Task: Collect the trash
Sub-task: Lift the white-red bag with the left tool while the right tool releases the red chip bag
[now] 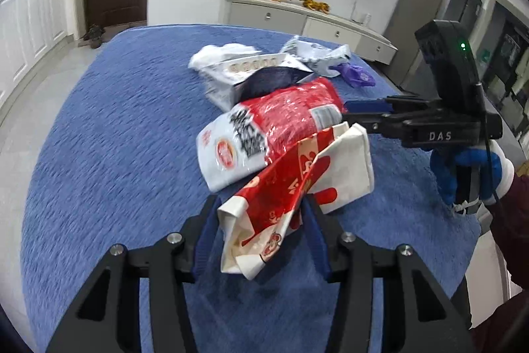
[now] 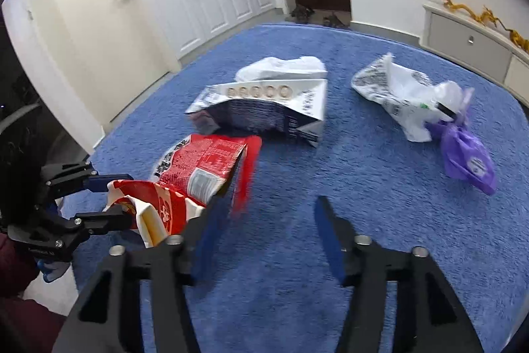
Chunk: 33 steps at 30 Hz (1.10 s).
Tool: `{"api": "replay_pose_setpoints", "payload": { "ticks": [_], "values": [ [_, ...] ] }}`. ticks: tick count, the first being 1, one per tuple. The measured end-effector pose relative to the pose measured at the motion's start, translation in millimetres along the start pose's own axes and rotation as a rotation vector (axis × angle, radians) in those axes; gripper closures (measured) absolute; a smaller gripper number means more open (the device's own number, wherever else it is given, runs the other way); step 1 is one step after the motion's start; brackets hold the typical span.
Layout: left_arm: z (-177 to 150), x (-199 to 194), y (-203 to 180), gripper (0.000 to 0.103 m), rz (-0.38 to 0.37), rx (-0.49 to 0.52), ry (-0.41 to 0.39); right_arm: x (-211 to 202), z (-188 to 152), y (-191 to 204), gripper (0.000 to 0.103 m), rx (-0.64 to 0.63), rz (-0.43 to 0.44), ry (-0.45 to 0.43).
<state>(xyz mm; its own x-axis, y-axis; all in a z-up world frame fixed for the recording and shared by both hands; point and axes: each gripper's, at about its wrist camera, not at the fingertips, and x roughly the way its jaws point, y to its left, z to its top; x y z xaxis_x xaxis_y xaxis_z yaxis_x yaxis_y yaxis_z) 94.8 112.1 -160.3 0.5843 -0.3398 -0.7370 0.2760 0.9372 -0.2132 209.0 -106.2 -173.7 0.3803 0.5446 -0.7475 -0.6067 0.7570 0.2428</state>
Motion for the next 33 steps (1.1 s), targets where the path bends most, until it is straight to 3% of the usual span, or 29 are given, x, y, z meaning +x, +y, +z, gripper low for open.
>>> {"api": "replay_pose_setpoints", "payload": {
  "ticks": [14,26,33],
  "values": [
    [-26,-28,25,0.055,0.033,-0.072,-0.024,26,8,6,0.043,0.222,0.418,-0.022],
    [-32,-35,29,0.055,0.025,-0.095,-0.037,16,-4,9,0.04,0.236,0.522,-0.021],
    [-36,-39,30,0.055,0.025,-0.102,-0.041,31,7,13,0.04,0.296,0.529,-0.022]
  ]
}}
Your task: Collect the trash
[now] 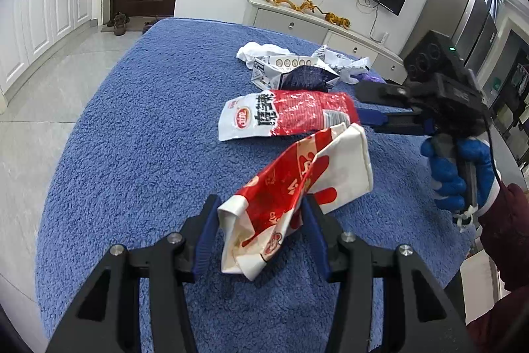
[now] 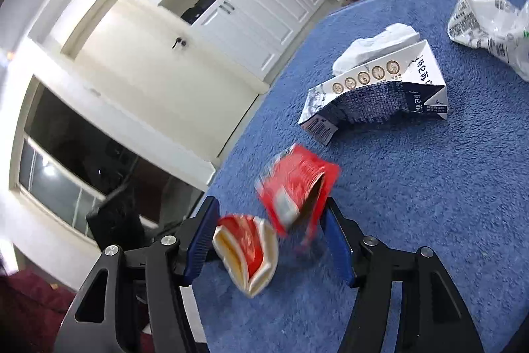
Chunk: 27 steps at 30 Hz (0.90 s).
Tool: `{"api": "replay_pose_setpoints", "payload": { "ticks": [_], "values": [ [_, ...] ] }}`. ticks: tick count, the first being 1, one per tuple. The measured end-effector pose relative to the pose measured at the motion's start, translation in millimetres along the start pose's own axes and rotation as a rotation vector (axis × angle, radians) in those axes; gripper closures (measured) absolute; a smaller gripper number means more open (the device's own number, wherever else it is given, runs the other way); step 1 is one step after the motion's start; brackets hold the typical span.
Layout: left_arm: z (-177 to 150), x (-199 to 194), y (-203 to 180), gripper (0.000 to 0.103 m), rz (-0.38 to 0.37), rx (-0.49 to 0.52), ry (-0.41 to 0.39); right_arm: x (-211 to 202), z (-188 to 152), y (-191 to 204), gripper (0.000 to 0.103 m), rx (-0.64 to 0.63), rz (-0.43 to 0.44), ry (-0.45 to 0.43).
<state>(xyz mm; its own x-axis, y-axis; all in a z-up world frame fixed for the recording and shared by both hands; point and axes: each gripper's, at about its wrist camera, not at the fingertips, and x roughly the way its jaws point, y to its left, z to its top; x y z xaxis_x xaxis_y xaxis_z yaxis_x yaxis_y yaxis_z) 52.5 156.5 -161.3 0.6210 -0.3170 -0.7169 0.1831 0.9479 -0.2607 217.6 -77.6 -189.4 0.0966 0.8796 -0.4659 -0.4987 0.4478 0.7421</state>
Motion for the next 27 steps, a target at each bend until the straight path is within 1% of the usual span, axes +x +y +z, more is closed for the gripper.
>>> {"api": "replay_pose_setpoints", "payload": {
  "ticks": [2,3,4,6,7,8,11,15,19,22,27],
  "values": [
    [0,-1,1,0.055,-0.001,-0.005,-0.002,9,5,-6,0.042,0.04,-0.012,0.0],
    [0,-1,1,0.055,-0.001,-0.007,-0.003,13,6,-8,0.049,0.058,-0.014,0.001],
    [0,-1,1,0.055,-0.001,-0.008,-0.003,19,7,-10,0.053,0.074,-0.019,0.005],
    [0,-1,1,0.055,0.0,-0.008,-0.004,30,8,-15,0.072,0.093,-0.054,0.03],
    [0,-1,1,0.055,0.003,-0.007,-0.004,35,7,-16,0.078,0.095,-0.058,0.039],
    [-1,-2,1,0.055,0.006,-0.007,-0.004,39,6,-18,0.081,0.101,-0.067,0.044],
    [-2,-5,1,0.055,0.018,-0.02,-0.009,43,5,-19,0.092,0.113,-0.07,0.023],
    [-3,-12,2,0.056,0.024,-0.051,-0.026,29,0,-12,0.098,0.096,-0.082,-0.037],
    [-2,-21,-3,0.056,0.024,-0.05,-0.047,-3,-6,-3,0.1,0.073,-0.109,-0.1],
    [-1,-28,-10,0.056,0.018,-0.041,-0.06,-31,-14,6,0.101,0.055,-0.135,-0.139],
    [3,-32,-27,0.056,0.005,-0.019,-0.062,-89,-38,18,0.101,0.04,-0.188,-0.225]
  ]
}}
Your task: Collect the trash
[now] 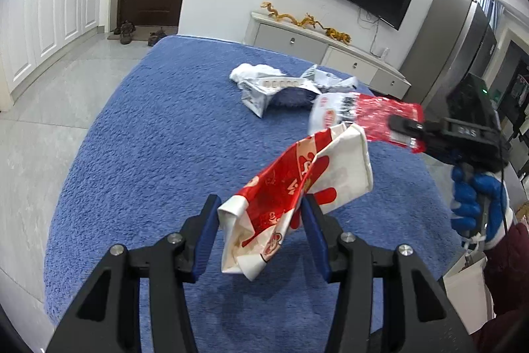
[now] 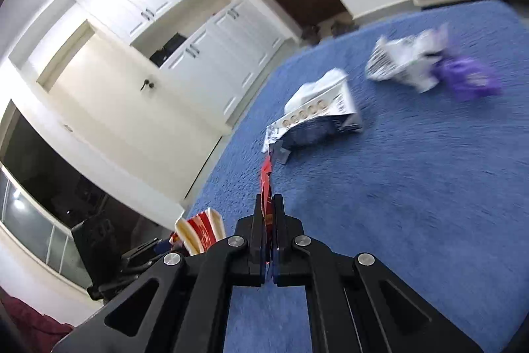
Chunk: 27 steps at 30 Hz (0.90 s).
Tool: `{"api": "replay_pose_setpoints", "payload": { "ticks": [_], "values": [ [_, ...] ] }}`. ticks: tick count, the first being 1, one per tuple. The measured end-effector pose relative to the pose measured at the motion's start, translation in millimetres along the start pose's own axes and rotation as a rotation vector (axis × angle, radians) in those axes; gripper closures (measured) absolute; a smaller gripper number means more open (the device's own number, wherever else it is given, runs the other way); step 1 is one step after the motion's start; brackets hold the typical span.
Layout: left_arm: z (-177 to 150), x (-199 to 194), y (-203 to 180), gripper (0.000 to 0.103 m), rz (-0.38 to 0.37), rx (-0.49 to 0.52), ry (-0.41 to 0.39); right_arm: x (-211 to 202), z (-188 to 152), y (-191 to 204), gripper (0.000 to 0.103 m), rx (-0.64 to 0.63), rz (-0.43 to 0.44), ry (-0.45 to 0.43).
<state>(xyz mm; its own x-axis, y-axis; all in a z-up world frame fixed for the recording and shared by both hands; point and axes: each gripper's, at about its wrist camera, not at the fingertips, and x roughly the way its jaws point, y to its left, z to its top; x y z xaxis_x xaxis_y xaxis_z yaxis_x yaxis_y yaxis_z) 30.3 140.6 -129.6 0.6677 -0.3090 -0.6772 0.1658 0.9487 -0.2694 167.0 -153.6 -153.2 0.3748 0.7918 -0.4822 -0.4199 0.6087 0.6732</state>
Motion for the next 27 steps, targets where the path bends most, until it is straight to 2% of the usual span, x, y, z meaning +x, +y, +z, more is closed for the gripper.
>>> {"api": "replay_pose_setpoints", "payload": {
  "ticks": [8,14,20,27],
  "values": [
    [15,3,-45,0.056,-0.049,0.06,-0.005,-89,-27,-6,0.101,0.016,-0.086,-0.135],
    [33,15,-95,0.056,-0.107,0.133,0.008,-157,-52,-28,0.101,0.053,-0.147,-0.25],
    [57,40,-158,0.056,-0.173,0.209,0.038,-234,-79,-61,0.101,0.11,-0.229,-0.396],
    [75,87,-252,0.056,-0.249,0.33,0.084,-311,-118,-106,0.101,0.198,-0.387,-0.535]
  ]
}}
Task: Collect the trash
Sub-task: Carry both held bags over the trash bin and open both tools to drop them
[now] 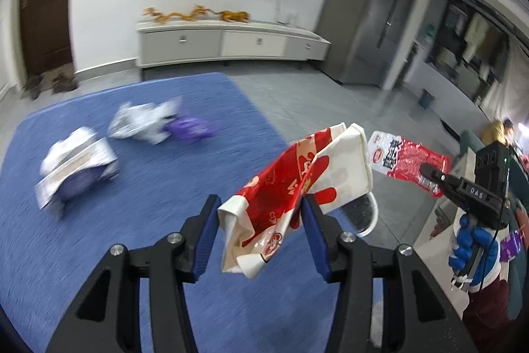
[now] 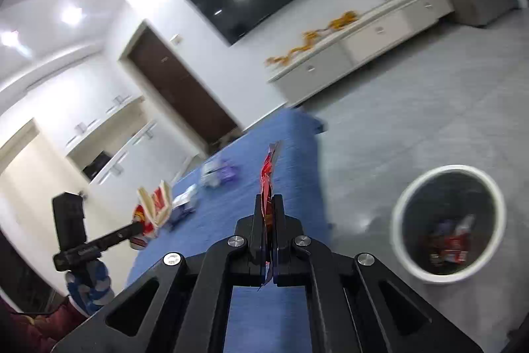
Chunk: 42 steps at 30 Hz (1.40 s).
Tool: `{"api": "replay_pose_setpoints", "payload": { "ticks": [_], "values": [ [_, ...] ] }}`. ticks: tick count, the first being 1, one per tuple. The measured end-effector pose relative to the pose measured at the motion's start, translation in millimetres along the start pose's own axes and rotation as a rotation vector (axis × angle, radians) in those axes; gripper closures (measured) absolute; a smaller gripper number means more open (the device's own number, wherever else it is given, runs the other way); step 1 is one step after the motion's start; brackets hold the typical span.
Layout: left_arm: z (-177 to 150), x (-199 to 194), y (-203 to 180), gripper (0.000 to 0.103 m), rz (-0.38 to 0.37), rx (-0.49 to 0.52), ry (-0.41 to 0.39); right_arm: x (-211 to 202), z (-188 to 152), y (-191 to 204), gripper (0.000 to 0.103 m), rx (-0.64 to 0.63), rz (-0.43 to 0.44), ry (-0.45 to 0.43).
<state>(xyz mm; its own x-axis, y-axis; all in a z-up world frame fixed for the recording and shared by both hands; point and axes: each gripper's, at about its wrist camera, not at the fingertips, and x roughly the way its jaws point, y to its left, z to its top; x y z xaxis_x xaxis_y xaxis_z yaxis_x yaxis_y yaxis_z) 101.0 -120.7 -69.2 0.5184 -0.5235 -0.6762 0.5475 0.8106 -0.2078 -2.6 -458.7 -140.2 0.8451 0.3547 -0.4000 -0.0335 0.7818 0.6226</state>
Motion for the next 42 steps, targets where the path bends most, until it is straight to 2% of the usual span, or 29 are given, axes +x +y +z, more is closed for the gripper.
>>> {"api": "replay_pose_setpoints", "payload": {
  "ticks": [8,14,20,23,25,27,28,29,30,31,37,42],
  "values": [
    [47,106,-89,0.056,-0.075,0.124,0.076,-31,3,-83,0.101,0.095,-0.171,-0.038],
    [65,191,-141,0.055,-0.093,0.168,0.172,-16,14,-126,0.101,0.139,-0.28,-0.024],
    [62,260,-165,0.054,-0.075,0.172,0.263,15,16,-155,0.101,0.158,-0.371,0.023],
    [62,289,-172,0.051,-0.089,0.147,0.3,31,14,-170,0.1,0.167,-0.398,0.049],
    [63,302,-173,0.051,-0.112,0.125,0.321,42,13,-180,0.096,0.178,-0.414,0.066],
    [62,317,-177,0.046,-0.139,0.1,0.345,49,10,-186,0.093,0.188,-0.433,0.081],
    [62,322,-179,0.038,-0.144,0.094,0.35,53,9,-191,0.09,0.195,-0.443,0.088],
    [61,324,-180,0.034,-0.148,0.088,0.35,56,5,-196,0.077,0.205,-0.453,0.097],
    [61,327,-181,0.034,-0.153,0.082,0.351,58,3,-200,0.065,0.211,-0.455,0.106],
    [61,330,-182,0.034,-0.157,0.077,0.354,61,0,-203,0.061,0.214,-0.46,0.116],
    [59,312,-178,0.034,-0.143,0.081,0.322,57,-7,-208,0.059,0.229,-0.476,0.119],
    [64,270,-180,0.034,-0.061,0.112,0.203,37,-5,-190,0.059,0.207,-0.488,0.073]
  ]
}}
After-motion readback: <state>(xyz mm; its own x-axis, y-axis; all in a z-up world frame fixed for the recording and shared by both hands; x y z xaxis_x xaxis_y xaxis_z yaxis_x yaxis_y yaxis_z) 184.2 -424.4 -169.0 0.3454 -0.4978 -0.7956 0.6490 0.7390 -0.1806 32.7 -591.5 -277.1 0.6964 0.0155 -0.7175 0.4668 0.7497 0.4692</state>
